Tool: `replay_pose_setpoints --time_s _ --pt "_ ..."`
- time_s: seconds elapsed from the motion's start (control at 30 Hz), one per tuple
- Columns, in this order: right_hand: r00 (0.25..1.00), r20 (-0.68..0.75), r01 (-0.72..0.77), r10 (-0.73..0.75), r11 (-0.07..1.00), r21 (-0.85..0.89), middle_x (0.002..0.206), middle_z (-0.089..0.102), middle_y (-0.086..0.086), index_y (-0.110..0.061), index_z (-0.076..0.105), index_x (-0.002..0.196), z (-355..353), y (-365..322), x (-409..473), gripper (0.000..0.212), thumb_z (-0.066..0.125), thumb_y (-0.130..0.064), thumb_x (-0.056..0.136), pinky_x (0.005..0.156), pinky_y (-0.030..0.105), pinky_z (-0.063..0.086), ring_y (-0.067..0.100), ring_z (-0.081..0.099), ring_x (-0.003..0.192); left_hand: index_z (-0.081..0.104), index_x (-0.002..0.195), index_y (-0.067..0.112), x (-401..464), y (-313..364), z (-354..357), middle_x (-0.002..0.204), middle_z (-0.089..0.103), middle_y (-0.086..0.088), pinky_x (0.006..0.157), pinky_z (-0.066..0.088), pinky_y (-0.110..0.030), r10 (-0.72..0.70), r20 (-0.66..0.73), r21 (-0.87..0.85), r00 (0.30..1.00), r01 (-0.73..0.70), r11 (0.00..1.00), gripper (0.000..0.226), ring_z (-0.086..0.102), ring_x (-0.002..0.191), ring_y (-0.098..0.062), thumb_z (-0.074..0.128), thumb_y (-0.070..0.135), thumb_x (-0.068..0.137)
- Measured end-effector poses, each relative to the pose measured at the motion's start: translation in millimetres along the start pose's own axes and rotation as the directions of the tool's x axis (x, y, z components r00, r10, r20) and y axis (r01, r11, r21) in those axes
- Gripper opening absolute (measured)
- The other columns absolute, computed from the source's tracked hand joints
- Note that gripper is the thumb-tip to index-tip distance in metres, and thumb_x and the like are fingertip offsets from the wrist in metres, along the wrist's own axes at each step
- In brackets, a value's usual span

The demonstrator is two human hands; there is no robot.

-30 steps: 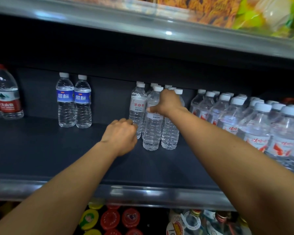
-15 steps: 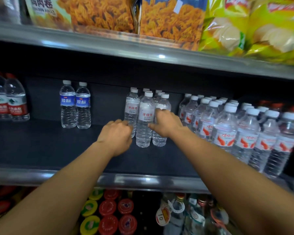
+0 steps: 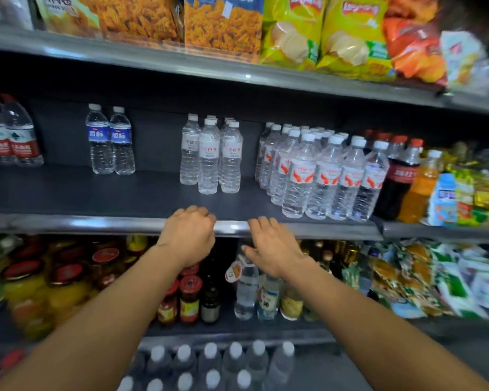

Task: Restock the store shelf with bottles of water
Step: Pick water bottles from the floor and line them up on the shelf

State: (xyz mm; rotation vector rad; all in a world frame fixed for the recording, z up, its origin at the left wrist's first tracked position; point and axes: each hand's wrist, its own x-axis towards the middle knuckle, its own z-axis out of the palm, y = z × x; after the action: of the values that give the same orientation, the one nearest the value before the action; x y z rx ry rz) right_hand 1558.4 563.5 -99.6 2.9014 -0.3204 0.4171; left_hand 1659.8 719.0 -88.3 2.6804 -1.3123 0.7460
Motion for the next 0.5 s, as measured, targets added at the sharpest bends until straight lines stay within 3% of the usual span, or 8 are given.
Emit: replay_pose_setpoints --time_s 0.23,0.5 --pt "0.987 0.144 -0.083 0.07 0.993 0.084 0.127 0.048 0.01 -0.011 0.04 0.13 58.1 -6.7 -133.0 0.048 0.044 -0.044 0.095 0.094 0.04 0.038 0.031 0.045 0.118 0.061 0.114 0.015 -100.5 78.9 39.6 0.111 0.059 -0.005 0.086 0.041 -0.035 0.116 0.157 -0.111 0.981 -0.099 0.989 0.029 0.053 0.107 -0.026 0.046 0.029 0.092" --pt "0.897 0.409 -0.262 0.166 0.946 0.19 0.133 0.046 0.014 -0.009 0.039 0.132 151.6 -28.5 -249.3 0.049 0.047 -0.04 0.094 0.097 0.04 0.036 0.033 0.044 0.12 0.058 0.112 0.011 -199.8 152.8 104.2 0.119 0.057 -0.009 0.087 0.041 -0.035 0.16 0.435 -0.189 0.886 -0.084 0.978 0.027 0.052 0.112 -0.029 0.041 0.022 0.095"
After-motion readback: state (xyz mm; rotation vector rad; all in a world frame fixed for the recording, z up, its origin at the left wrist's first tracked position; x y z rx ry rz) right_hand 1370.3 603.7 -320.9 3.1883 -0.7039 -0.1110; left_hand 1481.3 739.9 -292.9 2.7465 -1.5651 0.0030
